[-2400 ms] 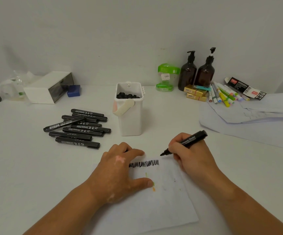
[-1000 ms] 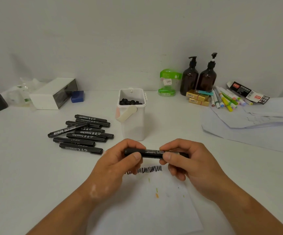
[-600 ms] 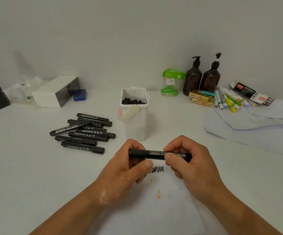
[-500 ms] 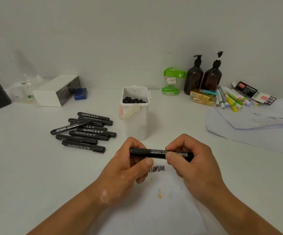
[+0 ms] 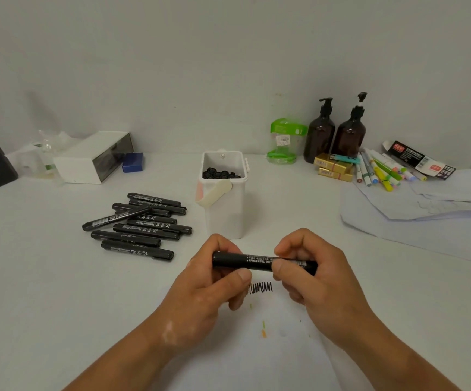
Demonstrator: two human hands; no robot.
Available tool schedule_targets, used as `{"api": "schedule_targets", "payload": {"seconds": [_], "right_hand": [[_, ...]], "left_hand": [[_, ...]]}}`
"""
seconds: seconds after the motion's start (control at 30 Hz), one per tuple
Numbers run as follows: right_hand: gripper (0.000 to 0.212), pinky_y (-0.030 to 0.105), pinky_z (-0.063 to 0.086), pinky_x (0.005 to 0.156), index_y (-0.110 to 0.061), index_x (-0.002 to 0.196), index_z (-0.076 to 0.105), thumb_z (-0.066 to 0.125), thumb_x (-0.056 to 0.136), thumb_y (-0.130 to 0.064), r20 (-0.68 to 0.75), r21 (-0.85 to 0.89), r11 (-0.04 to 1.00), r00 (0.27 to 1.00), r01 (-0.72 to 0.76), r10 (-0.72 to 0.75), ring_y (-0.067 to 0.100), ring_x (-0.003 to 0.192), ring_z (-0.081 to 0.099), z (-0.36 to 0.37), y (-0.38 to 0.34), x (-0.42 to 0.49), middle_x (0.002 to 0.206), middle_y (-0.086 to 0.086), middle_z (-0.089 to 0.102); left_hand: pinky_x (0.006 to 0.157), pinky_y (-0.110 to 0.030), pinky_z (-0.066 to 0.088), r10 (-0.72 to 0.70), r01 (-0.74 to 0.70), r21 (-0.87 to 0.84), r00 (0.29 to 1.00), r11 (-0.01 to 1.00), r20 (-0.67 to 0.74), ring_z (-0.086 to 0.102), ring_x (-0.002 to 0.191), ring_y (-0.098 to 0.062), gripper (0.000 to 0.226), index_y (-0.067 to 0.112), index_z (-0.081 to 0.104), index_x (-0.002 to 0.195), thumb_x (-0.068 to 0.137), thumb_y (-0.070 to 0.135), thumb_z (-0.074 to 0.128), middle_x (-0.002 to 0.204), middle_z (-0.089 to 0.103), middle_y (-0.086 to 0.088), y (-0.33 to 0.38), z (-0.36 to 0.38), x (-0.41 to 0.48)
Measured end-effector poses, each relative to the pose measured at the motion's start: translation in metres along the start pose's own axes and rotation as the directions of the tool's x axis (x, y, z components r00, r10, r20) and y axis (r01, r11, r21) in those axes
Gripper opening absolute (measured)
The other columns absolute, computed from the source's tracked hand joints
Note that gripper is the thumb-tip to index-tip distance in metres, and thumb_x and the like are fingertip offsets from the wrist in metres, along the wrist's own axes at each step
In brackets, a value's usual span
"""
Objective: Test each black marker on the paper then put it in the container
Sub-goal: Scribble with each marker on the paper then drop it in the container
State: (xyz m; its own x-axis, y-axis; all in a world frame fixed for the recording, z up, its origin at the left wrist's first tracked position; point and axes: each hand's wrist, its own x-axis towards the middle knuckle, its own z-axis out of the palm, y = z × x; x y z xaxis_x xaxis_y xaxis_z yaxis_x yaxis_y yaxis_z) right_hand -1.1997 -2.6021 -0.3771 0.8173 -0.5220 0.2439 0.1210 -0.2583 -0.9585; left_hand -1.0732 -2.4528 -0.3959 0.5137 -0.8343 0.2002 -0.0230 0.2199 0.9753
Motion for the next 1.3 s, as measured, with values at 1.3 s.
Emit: {"api": "schedule_targets", "payload": {"seconds": [1.3], "right_hand": [[0.013, 0.036, 0.045, 0.055, -0.020, 0.089, 0.078, 0.067, 0.087, -0.026, -0.262, 0.034, 0.999, 0.965, 0.040, -0.029, 0.027, 0.060, 0.050, -0.057, -0.007, 0.015, 0.065, 0.007, 0.063]], "left_hand": [[0.056, -0.016, 0.043, -0.012, 0.054, 0.298, 0.990, 0.953, -0.143, 0.052, 0.056, -0.009, 0.019, 0.032, 0.077, 0.090, 0.098, 0.026, 0.061, 0.064, 0.065, 0.004, 0.009, -0.022, 0.004]]}}
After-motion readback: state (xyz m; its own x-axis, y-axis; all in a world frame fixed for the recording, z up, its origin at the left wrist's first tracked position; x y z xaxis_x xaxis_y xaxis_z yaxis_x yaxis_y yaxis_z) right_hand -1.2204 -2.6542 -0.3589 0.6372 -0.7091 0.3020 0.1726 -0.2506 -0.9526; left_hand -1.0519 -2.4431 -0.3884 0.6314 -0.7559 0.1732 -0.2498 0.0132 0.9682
